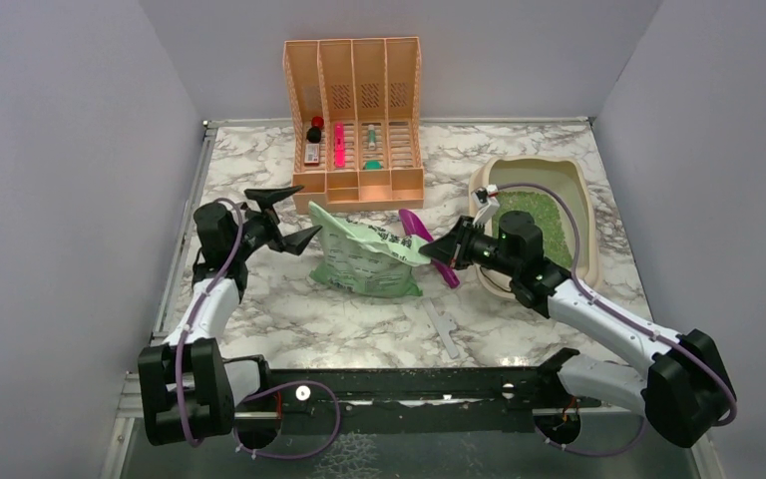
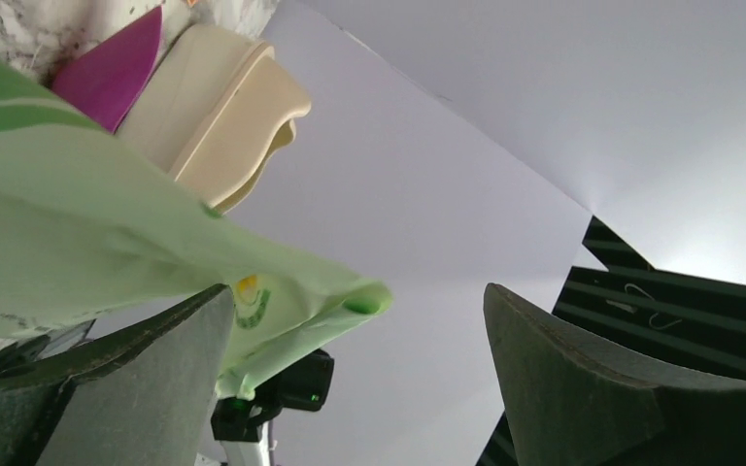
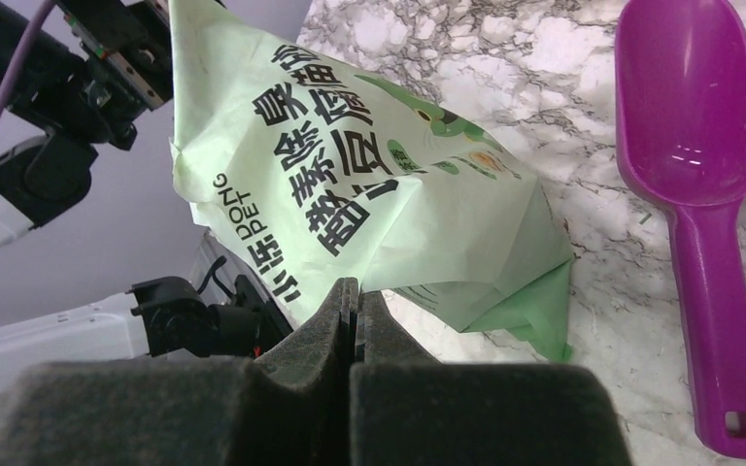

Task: Fill the litter box with clean litter
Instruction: Close the cat litter bag at the center of the board.

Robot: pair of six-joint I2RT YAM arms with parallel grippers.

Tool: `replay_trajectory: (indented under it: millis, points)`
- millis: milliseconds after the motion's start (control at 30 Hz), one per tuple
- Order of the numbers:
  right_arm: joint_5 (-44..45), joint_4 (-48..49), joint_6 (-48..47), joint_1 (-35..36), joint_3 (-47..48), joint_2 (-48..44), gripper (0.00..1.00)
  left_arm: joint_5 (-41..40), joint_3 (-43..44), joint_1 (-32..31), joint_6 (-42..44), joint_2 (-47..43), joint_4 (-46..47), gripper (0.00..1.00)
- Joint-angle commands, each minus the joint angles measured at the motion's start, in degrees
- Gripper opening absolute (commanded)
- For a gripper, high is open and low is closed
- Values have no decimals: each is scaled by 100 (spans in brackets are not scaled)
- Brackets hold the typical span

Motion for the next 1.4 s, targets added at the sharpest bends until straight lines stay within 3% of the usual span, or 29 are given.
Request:
replay_trajectory:
  millis: [0,200,300,400,533,733,933,1100,1200,1367]
  points:
    - [-402,341,-249,148,81,-297,1,-65,560,238,912,5,-1301,99]
    - [-361,286,-614,301,28,-302,1,52,1362,325,2683,26,-1379,99]
    - [-238,501,-847,434,-116,-294,1,224,1670,313,4079,-72,-2238,99]
    - [-259,860,-1036,544,-230,-177,1,452,1419,277,4780,-466,-2300,99]
    - [-104,1282,-1175,764,-316,-97,1,487,862,-233,4784,-781,-2300,99]
    - [112,1320,-1257,877,-460,-272,1,-750,469,-1409,3945,-1480,-2205,99]
    - [164,1169,-1354,945,-555,-457,1,-1492,-10,-1711,2700,-1552,-1960,97]
    - [228,1120,-1403,989,-591,-567,1,-1960,353,-2239,2550,-1093,-1916,89]
    - [238,1114,-1414,1002,-600,-586,1,-2202,602,-2596,2621,-750,-1834,73]
    - [320,1094,-1411,1028,-671,-637,1,-2300,605,-2732,2705,-689,-1440,13]
